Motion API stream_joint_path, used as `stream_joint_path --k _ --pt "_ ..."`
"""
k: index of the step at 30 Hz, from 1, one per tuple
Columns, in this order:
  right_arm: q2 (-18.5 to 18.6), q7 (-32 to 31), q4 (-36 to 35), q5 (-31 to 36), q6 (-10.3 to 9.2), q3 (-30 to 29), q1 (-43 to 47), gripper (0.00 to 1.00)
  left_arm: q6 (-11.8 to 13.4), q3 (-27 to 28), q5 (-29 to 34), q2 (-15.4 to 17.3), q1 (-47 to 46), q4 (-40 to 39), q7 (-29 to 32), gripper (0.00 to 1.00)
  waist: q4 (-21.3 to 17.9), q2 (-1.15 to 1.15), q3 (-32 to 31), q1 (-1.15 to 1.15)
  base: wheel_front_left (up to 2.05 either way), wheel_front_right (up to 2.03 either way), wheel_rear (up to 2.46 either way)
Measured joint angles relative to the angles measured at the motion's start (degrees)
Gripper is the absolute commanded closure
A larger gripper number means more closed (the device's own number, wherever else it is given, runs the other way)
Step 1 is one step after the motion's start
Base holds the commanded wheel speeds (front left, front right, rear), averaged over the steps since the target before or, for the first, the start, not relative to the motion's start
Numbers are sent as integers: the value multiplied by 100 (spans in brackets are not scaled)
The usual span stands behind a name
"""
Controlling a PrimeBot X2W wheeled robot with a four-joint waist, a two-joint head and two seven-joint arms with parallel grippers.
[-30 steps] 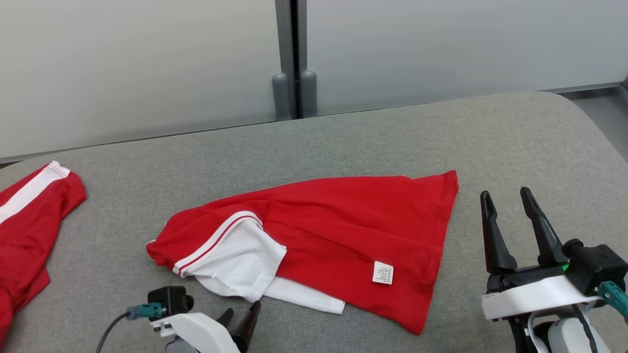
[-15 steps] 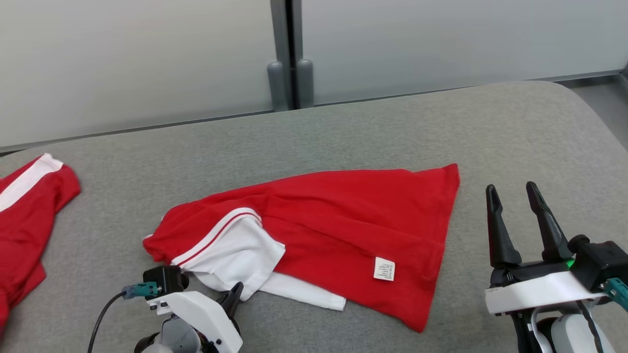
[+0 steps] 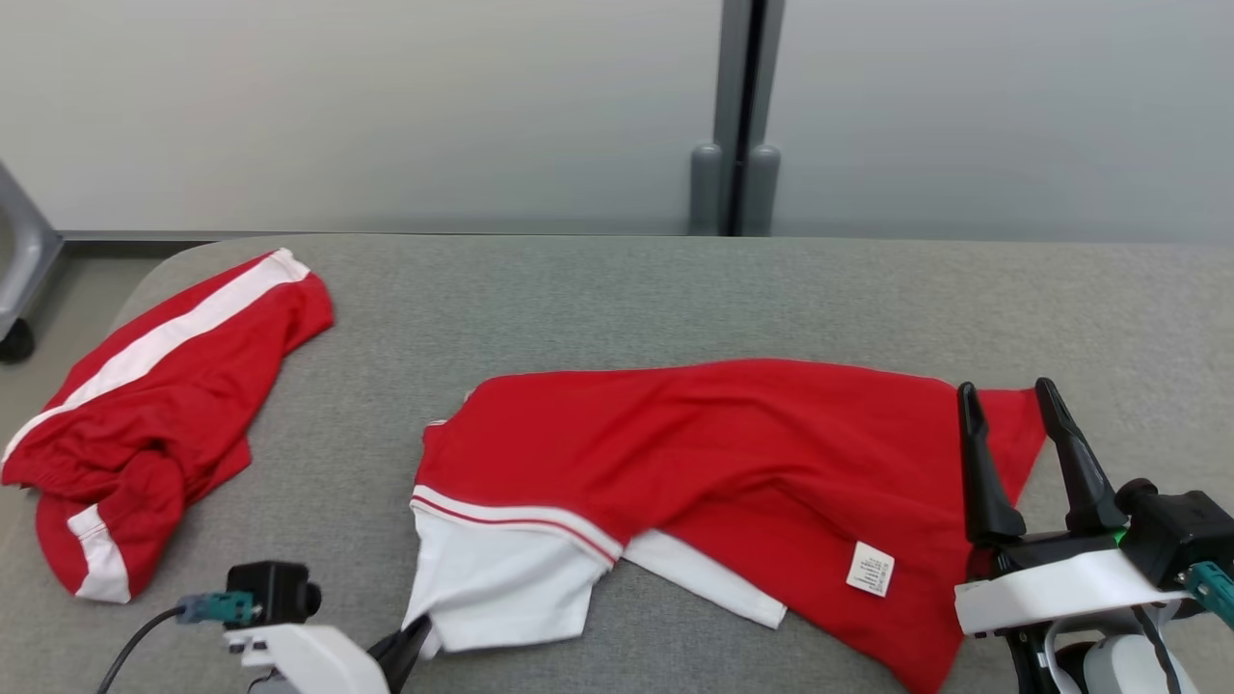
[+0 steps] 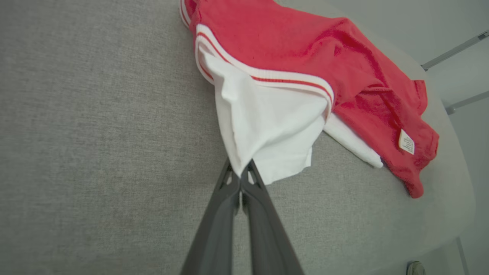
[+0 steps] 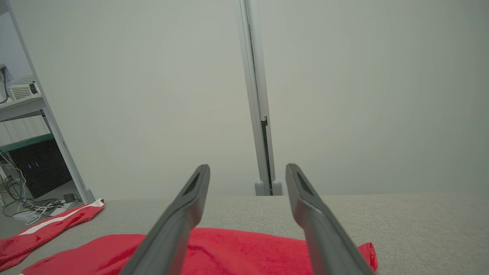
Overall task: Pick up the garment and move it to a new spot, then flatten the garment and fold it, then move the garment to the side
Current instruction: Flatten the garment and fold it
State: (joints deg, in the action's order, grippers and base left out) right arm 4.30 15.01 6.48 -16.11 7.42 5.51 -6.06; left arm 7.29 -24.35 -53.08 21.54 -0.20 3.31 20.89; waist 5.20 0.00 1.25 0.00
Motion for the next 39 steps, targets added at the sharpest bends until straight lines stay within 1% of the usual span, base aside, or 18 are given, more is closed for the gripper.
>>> stream_joint_path --k 3,6,7,11,12,13,14,18,21,23,28,29,30,33,36,39 --pt "5 0 32 -1 0 -3 29 0 144 77 -152 303 325 -331 339 100 146 0 -40 0 0 0 0" --pt "23 0 38 -2 1 -4 29 0 278 198 -282 546 580 -510 546 100 198 0 -60 0 0 0 0" --pt "23 0 38 -2 1 -4 29 0 278 198 -282 546 580 -510 546 100 198 0 -60 0 0 0 0" --pt "111 0 53 -1 1 -96 52 0 508 375 -301 833 871 -566 638 100 172 0 -67 0 0 0 0" --pt "122 0 57 0 0 -99 52 0 558 426 -300 866 916 -560 620 95 159 0 -65 0 0 0 0" --pt "127 0 63 0 0 -94 53 0 590 452 -296 872 931 -535 597 53 146 0 -64 0 0 0 0" --pt "130 0 71 0 1 -87 53 0 590 457 -289 869 932 -492 555 0 131 0 -63 0 0 0 0" --pt "130 0 131 -1 0 13 59 0 589 411 -109 842 946 -189 313 0 41 0 -66 0 0 0 0" --pt "132 0 144 -7 1 44 76 0 559 506 137 771 896 -194 -245 0 -26 0 -68 0 0 0 0" --pt "144 0 155 -8 1 46 89 0 582 549 377 771 835 -288 -592 0 -64 0 -71 0 0 0 0" --pt "183 -1 162 -7 1 -29 172 0 754 771 943 733 677 -759 -1593 0 -181 0 -108 0 0 0 0" --pt "188 0 160 -7 0 -64 191 0 801 808 1016 695 666 -846 -1751 0 -213 0 -120 0 0 0 0" --pt "197 0 111 -7 0 -123 205 0 843 858 1216 655 664 -1022 -2154 0 -293 0 -141 0 0 0 0" --pt "214 0 13 0 0 -164 223 0 892 993 1403 505 598 -1247 -2763 0 -428 0 -154 0 0 0 0" --pt "236 0 -3 -1 1 -125 248 0 949 1055 1541 413 604 -1265 -3162 0 -552 0 -156 0 0 0 0" --pt "257 -7 4 -22 0 -71 251 0 1002 1079 1741 359 610 -1289 -3359 0 -646 0 -144 0 0 0 0"
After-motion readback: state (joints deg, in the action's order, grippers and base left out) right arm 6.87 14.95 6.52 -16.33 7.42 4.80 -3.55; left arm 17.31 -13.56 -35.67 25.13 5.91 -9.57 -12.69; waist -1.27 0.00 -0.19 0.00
